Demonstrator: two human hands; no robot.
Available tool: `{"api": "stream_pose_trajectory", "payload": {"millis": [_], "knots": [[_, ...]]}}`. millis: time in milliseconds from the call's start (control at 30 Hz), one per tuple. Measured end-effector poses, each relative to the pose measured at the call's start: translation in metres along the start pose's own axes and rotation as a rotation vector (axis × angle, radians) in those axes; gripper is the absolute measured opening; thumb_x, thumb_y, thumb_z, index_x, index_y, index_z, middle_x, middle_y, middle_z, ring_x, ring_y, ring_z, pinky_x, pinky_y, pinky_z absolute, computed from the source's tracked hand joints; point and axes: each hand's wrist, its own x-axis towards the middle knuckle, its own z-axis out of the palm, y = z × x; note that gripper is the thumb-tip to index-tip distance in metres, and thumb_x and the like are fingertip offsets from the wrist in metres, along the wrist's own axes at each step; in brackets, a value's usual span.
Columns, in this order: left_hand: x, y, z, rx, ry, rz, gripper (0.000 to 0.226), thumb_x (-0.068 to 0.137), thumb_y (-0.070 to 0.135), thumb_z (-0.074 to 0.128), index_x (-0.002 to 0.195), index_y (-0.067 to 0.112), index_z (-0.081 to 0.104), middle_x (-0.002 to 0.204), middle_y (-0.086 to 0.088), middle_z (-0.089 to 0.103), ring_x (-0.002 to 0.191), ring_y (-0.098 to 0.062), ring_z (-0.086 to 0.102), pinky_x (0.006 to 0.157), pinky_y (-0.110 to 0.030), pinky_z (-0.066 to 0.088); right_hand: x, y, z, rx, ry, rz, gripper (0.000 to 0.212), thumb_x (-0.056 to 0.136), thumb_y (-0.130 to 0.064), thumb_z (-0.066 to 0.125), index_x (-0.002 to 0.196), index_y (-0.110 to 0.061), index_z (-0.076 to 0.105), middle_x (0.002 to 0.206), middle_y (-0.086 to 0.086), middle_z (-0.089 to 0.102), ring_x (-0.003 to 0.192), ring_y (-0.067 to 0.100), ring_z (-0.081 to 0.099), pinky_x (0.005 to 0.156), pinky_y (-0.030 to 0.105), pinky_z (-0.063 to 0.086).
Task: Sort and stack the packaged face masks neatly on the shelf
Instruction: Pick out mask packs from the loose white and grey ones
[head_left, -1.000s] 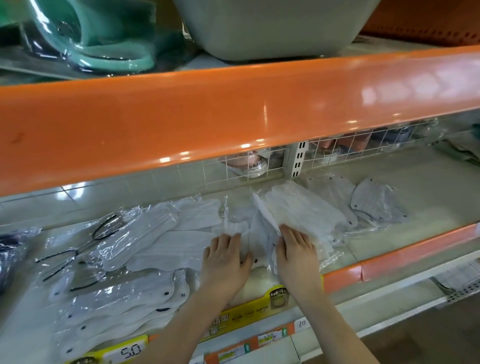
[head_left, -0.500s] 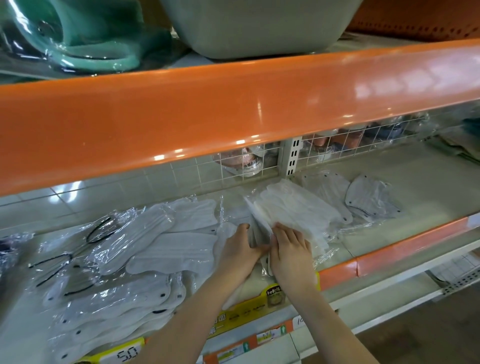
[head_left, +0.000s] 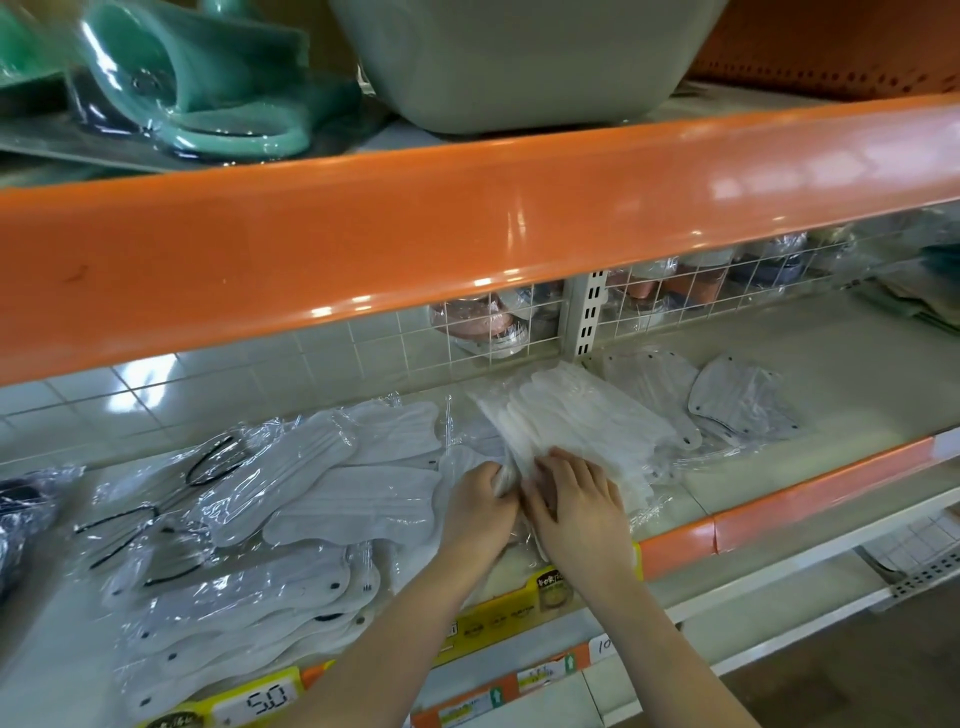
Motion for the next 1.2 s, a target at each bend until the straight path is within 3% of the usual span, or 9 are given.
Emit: {"api": "stream_pose_trajectory", "payload": {"millis": [133,300,467,600,767,867,967,1100,1200], "knots": [[0.002,-0.015,-0.009,-0.111,0.064,-0.004,0.029,0.087,0.008,0.057,0.063,0.009,0.042,0.061,-0.01,0.04,0.055,-0.016,0.036,0.049,-0.024,0.024,0.0,-0.002,0.001,-0.045,-0.025,-0.035,0.049,0.082,-0.057,0.047,0.106,-0.019,0.066,0.117,0.0,0.064,0.108,0.022,0.058,0.087,0.035,0.048],[0.001,-0.032,-0.027,-0.15,0.163,0.05,0.031,0.089,0.006,0.056,0.062,0.009,0.04,0.058,-0.003,0.034,0.053,-0.013,0.031,0.046,-0.022,0.02,0.001,-0.002,0.003,-0.086,-0.052,-0.034,0.046,0.077,-0.052,0.051,0.106,-0.02,0.066,0.117,0.0,0.062,0.106,0.024,0.058,0.086,0.036,0.048],[-0.004,-0.043,-0.058,-0.156,0.345,0.072,0.025,0.093,0.006,0.052,0.071,0.018,0.056,0.066,-0.002,0.057,0.057,-0.011,0.046,0.053,-0.023,0.032,0.0,-0.003,0.002,-0.087,-0.079,-0.029,0.041,0.078,-0.045,0.048,0.104,-0.021,0.067,0.117,0.001,0.062,0.106,0.025,0.059,0.087,0.037,0.048],[-0.01,-0.05,-0.09,-0.001,0.567,0.098,0.02,0.095,0.009,0.053,0.111,0.01,0.066,0.097,-0.006,0.068,0.082,-0.027,0.059,0.068,-0.032,0.039,0.0,-0.003,0.001,-0.064,-0.09,-0.012,0.04,0.079,-0.045,0.049,0.102,-0.02,0.069,0.116,0.003,0.063,0.104,0.026,0.06,0.088,0.037,0.048],[-0.024,-0.065,-0.108,0.385,0.67,0.486,0.025,0.09,0.001,0.053,0.102,0.012,0.072,0.103,-0.004,0.07,0.092,-0.029,0.065,0.075,-0.036,0.049,0.004,-0.014,-0.008,0.23,-0.065,0.073,0.045,0.085,-0.045,0.04,0.111,-0.017,0.064,0.117,0.0,0.062,0.107,0.024,0.057,0.088,0.039,0.046],[-0.03,-0.085,-0.106,0.581,0.653,0.72,0.025,0.079,0.004,0.049,0.081,0.013,0.072,0.095,0.0,0.072,0.091,-0.024,0.067,0.077,-0.036,0.049,0.002,-0.031,-0.017,0.436,0.078,0.045,0.037,0.089,-0.032,0.04,0.112,-0.012,0.06,0.113,0.0,0.059,0.104,0.017,0.052,0.084,0.038,0.048],[-0.039,-0.106,-0.105,0.612,0.514,0.761,0.038,0.054,-0.007,0.065,0.081,0.02,0.063,0.093,0.001,0.069,0.09,-0.022,0.064,0.076,-0.031,0.044,-0.002,-0.049,-0.018,0.405,0.105,-0.092,0.03,0.088,-0.023,0.042,0.109,-0.013,0.061,0.112,0.001,0.058,0.101,0.016,0.052,0.081,0.034,0.047],[-0.049,-0.132,-0.112,0.663,0.289,0.738,0.034,0.057,0.005,0.07,0.086,0.02,0.062,0.095,0.002,0.068,0.086,-0.021,0.065,0.075,-0.03,0.046,-0.007,-0.064,-0.004,0.285,-0.056,-0.268,0.032,0.082,-0.019,0.047,0.11,-0.017,0.062,0.116,-0.002,0.059,0.105,0.019,0.055,0.085,0.034,0.048],[-0.058,-0.136,-0.122,0.704,0.213,0.623,0.028,0.078,0.036,0.05,0.094,0.023,0.069,0.1,0.006,0.068,0.083,-0.015,0.067,0.074,-0.026,0.05,-0.011,-0.074,0.005,0.243,-0.355,-0.364,0.055,0.081,-0.016,0.053,0.136,-0.019,0.048,0.14,-0.002,0.046,0.133,0.017,0.039,0.11,0.044,0.033]]}}
